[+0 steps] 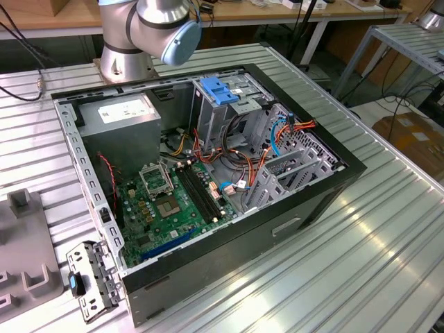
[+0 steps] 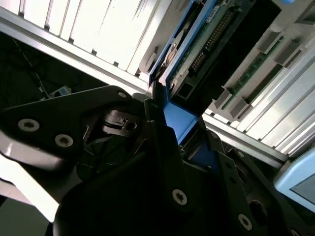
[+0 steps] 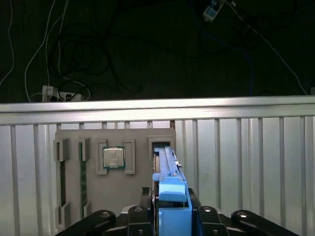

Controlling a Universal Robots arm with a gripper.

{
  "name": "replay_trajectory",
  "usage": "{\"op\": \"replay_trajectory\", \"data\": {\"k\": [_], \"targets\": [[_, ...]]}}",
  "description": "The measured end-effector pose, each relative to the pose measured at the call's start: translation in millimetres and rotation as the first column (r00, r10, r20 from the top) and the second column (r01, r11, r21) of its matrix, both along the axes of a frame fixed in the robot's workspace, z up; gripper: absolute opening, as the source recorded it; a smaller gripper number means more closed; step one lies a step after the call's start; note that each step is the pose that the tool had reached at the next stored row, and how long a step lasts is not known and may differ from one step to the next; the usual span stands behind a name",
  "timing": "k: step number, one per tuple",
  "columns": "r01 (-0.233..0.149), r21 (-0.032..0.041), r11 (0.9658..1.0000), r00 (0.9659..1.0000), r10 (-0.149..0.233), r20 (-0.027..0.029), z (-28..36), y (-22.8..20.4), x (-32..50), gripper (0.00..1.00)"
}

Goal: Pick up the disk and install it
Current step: 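Pick up the disk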

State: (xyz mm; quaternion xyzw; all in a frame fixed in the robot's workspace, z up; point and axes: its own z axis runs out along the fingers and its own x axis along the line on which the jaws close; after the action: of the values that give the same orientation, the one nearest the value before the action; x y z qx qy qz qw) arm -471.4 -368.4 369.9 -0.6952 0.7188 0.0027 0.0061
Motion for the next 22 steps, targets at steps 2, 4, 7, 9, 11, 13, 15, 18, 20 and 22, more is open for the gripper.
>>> {"op": "replay_trajectory", "data": {"k": [2, 4, 7, 9, 11, 13, 15, 18, 20, 22], "targets": [[0.000, -0.0004, 1.0000, 1.0000, 0.000, 0.0006, 8.4, 0.0, 0.0, 0.37], [0.000, -0.0008, 1.0000, 1.0000, 0.000, 0.0008, 13.8, 0.0, 0.0, 0.37], [0.000, -0.0012, 1.0000, 1.0000, 0.000, 0.0014, 22.5, 0.0, 0.0, 0.37], [0.000, -0.0014, 1.0000, 1.0000, 0.000, 0.0017, 31.1, 0.0, 0.0, 0.37], [0.000, -0.0018, 1.0000, 1.0000, 0.000, 0.0019, 41.7, 0.0, 0.0, 0.37], [0.000, -0.0020, 1.0000, 1.0000, 0.000, 0.0021, 48.3, 0.0, 0.0, 0.37], [0.000, -0.0022, 1.0000, 1.0000, 0.000, 0.0022, 53.8, 0.0, 0.0, 0.37], [0.000, -0.0023, 1.0000, 1.0000, 0.000, 0.0024, 60.8, 0.0, 0.0, 0.37], [0.000, -0.0025, 1.0000, 1.0000, 0.000, 0.0024, 65.3, 0.0, 0.0, 0.37], [0.000, -0.0026, 1.0000, 1.0000, 0.000, 0.0026, 67.9, 0.0, 0.0, 0.37]]}}
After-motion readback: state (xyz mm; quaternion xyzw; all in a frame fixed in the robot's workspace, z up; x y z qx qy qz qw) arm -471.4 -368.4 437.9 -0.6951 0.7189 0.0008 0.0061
